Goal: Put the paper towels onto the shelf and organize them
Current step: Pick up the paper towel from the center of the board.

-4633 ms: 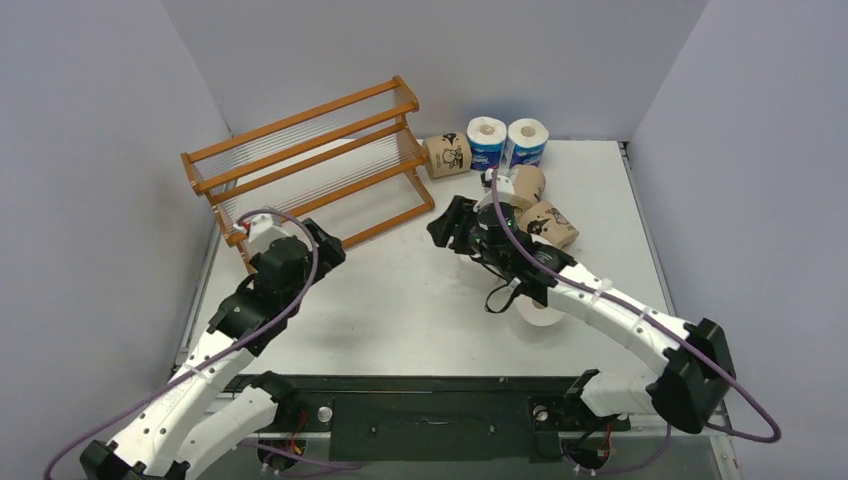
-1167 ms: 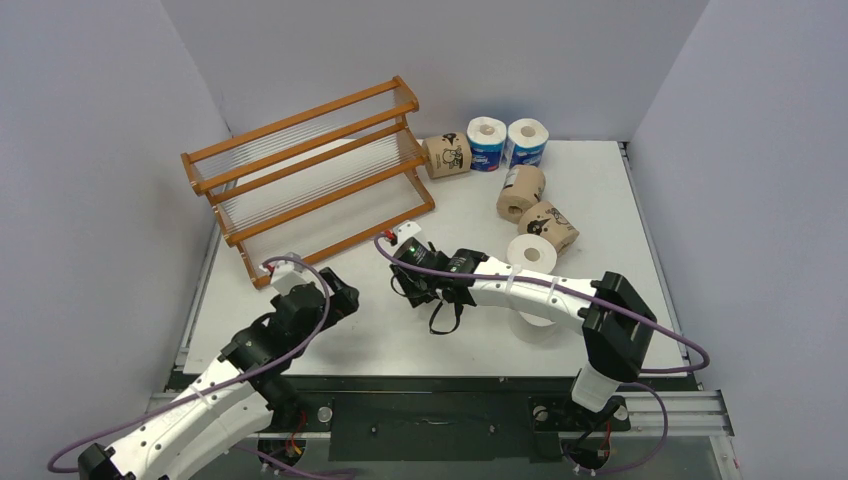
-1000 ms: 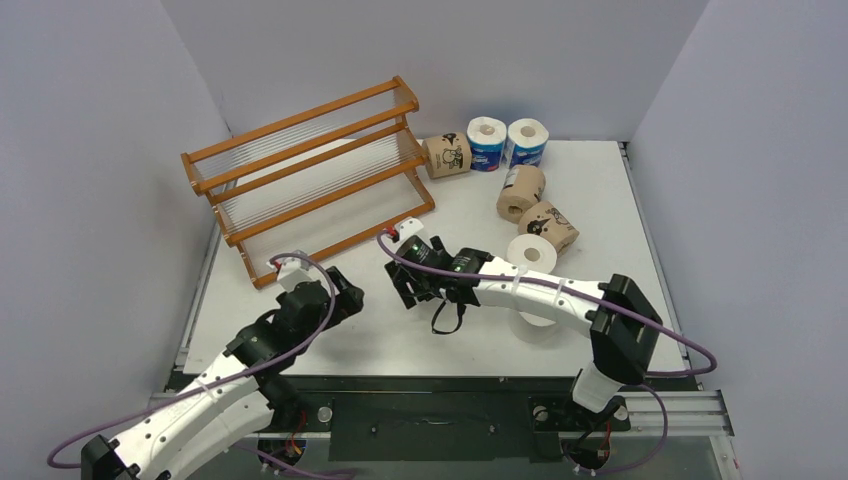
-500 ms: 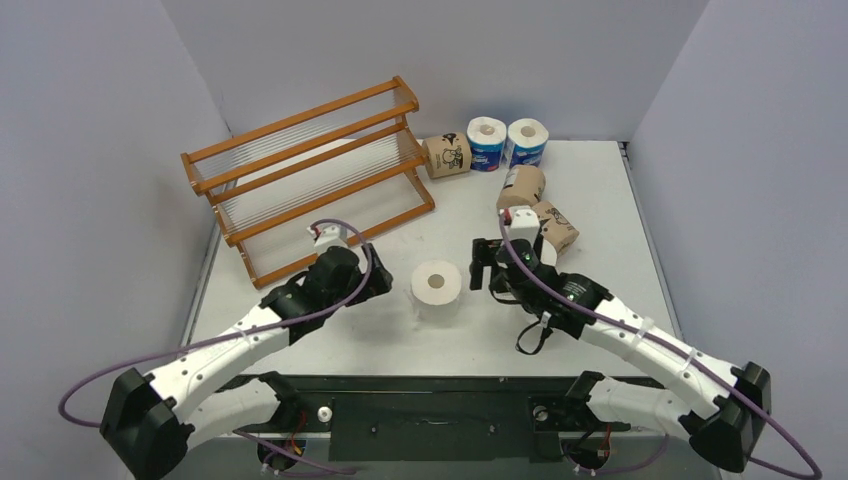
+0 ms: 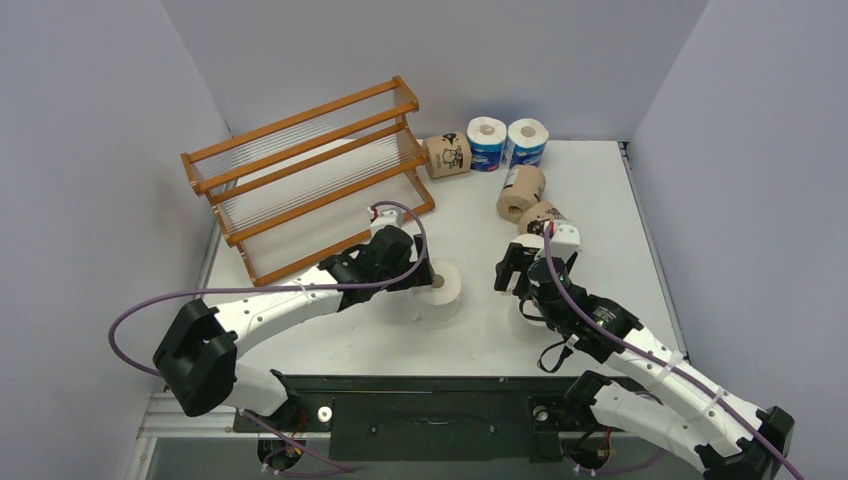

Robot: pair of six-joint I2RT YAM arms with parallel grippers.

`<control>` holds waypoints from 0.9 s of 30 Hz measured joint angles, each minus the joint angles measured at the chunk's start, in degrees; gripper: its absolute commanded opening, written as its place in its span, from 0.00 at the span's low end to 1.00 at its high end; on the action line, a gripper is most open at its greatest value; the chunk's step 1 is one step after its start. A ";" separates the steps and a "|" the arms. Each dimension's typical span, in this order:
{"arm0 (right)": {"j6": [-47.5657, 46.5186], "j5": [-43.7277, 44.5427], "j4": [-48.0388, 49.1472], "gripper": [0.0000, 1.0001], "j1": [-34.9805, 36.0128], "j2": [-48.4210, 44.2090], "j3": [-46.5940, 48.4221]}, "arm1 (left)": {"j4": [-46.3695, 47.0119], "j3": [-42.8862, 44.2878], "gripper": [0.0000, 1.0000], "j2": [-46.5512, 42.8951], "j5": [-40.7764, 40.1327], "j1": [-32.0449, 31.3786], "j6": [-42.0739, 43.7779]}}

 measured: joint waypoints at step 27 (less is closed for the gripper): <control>-1.16 -1.22 0.52 0.71 -4.09 -1.60 -1.97 | -0.48 4.09 0.46 7.56 1.60 -1.07 2.97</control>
